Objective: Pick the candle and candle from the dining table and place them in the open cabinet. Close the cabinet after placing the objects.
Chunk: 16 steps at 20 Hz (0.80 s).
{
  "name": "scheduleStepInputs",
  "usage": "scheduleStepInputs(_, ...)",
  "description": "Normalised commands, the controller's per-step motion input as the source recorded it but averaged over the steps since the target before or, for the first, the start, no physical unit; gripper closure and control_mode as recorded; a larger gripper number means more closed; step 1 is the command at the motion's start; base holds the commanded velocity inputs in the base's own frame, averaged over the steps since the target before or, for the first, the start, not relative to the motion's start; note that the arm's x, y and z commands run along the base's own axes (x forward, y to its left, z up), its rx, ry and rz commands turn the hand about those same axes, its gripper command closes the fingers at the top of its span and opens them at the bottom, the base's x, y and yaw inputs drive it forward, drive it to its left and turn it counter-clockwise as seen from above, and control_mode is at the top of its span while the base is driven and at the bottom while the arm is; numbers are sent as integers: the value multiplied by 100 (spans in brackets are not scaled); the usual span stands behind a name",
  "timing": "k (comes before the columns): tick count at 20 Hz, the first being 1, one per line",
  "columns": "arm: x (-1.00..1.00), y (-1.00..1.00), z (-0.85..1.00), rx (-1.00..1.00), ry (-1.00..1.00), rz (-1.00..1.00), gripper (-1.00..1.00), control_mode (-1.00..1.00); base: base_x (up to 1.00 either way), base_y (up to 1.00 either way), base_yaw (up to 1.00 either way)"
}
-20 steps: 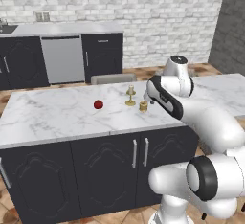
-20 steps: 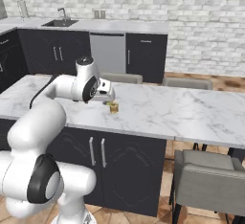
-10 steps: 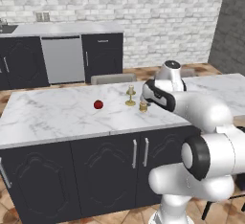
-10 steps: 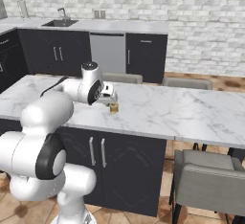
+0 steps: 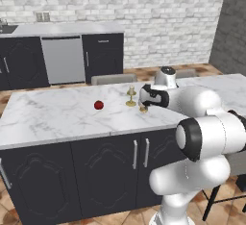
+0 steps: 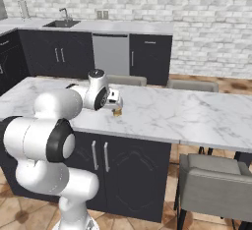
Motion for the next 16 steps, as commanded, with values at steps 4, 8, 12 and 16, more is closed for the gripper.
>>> scheduleStepInputs(4,40,0,-23,0,0,0,-100,-100,0,0,0)
scheduleStepInputs(8,47,-1,-19,0,0,0,-100,-100,0,0,0)
scheduleStepInputs(12,46,-2,-19,0,0,0,-100,-100,0,0,0)
scheduleStepInputs(16,43,-3,-19,0,0,0,-100,-100,0,0,0)
